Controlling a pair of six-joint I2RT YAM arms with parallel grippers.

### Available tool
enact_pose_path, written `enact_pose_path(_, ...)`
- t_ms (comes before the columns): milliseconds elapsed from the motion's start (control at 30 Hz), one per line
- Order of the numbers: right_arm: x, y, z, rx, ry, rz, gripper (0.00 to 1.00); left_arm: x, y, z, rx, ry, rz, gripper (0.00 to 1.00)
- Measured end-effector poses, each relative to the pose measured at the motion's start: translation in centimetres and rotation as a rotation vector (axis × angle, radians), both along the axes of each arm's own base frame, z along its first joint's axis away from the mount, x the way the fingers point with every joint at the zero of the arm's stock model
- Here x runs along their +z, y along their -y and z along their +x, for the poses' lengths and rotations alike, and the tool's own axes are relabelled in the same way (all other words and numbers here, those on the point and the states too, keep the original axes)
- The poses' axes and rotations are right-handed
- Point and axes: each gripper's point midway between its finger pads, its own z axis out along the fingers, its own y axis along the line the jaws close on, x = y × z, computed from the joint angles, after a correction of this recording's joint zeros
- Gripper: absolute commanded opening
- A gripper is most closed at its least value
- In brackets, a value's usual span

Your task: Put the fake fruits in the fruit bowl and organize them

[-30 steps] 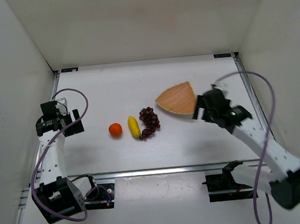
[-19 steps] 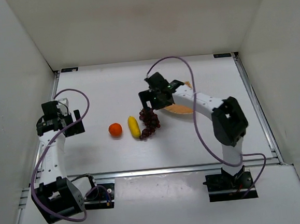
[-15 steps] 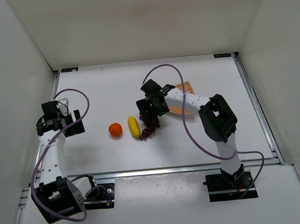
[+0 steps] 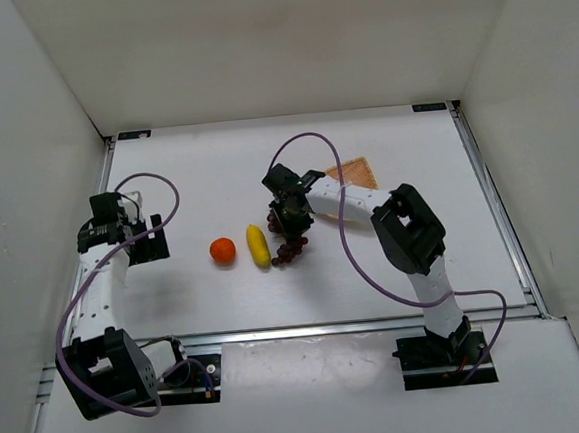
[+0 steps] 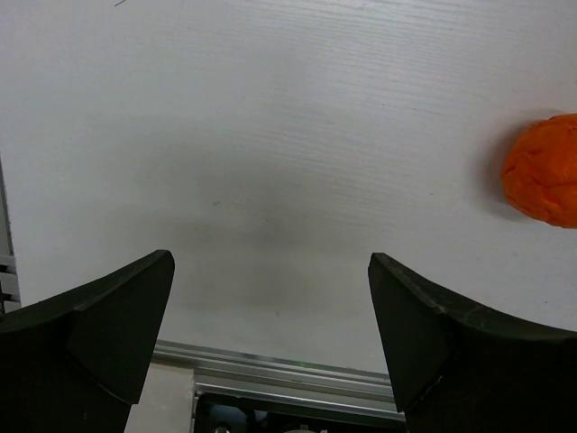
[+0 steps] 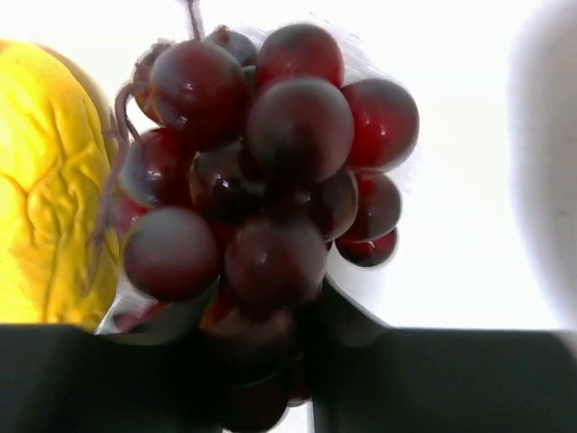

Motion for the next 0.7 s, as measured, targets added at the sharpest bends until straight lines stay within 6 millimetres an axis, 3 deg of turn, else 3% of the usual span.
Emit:
enact_pose_path(200, 2.9, 1.7, 0.1, -0.011, 0.052, 0.003, 0.17, 0.0, 0.6, 0.1, -0.034, -0.003, 0.008, 1.00)
enact_pose_path(367, 10.7, 3.8, 2.1, -0.052, 0.188, 0.109, 0.16, -0.1, 0.8, 0.2, -0.048, -0.006, 0.013, 1.00)
enact_pose_path(500, 15.3, 9.2, 6.4, -0.193, 0.293, 0.151, 0.16, -0.6, 1.9, 0.3, -0.116, -0.034, 0.025, 1.00)
enact_pose_path(600, 15.3, 13.8, 10.3, -0.311, 0.320, 0.095, 0.17, -0.9, 3.7, 0.6, -0.222, -0.077, 0.052, 1.00)
enact_pose_path(700, 12.8, 16.9, 13.8, -0.379, 0.302, 0.020, 0.20, -0.2, 6.2, 1.8, -0.347, -0.097, 0.080, 1.00)
